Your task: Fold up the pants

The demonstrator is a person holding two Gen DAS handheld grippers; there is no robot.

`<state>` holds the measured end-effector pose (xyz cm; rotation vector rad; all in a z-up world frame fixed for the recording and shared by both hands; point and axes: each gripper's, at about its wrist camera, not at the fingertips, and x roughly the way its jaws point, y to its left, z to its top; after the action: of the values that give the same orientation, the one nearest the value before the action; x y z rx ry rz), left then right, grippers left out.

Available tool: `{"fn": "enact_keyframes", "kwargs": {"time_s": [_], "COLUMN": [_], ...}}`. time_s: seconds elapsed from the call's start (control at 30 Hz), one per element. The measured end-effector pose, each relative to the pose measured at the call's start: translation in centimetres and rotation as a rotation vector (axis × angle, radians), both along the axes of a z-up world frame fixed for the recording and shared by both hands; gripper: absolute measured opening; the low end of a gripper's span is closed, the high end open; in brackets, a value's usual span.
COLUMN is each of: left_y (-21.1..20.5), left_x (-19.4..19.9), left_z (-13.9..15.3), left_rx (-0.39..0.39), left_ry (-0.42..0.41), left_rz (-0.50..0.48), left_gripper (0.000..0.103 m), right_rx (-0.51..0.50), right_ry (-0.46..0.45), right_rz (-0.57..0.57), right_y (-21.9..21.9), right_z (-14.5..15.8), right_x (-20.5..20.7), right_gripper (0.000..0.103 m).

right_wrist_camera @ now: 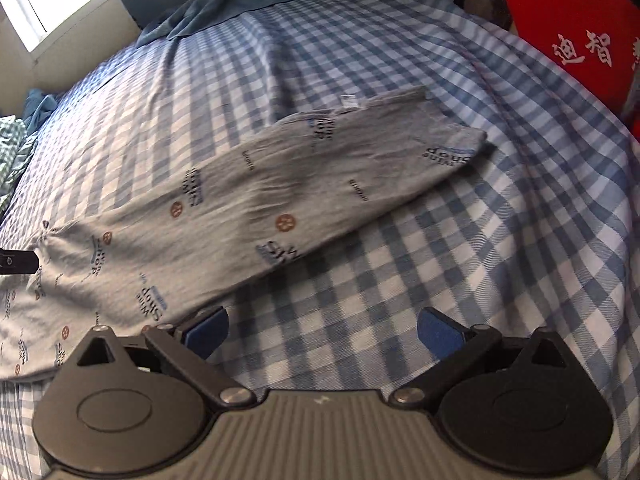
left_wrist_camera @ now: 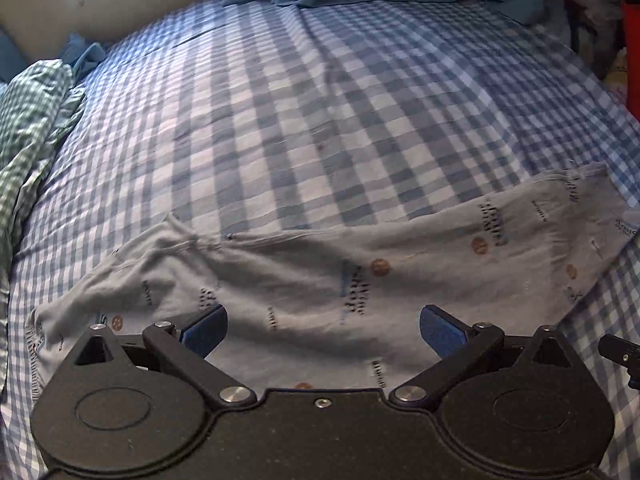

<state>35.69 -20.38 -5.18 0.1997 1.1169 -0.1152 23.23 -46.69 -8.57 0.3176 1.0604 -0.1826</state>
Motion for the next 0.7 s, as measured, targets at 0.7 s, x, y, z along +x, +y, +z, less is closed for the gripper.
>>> {"fn": "enact_keyframes", "kwargs": {"time_s": [0.7], "left_y": [-16.3], "left_x": [6.8], "left_z": [-1.0], "left_rx": [0.054], "left_ry": [0.105], "left_rz": [-0.140], "left_gripper": [0.102], "right_rx": [-0.036], "right_ry": [0.073], "right_rz": [-0.045], "right_y": [-10.2], "right_z": [-0.3], "right_x": [3.6], "right_gripper": [0.103]}}
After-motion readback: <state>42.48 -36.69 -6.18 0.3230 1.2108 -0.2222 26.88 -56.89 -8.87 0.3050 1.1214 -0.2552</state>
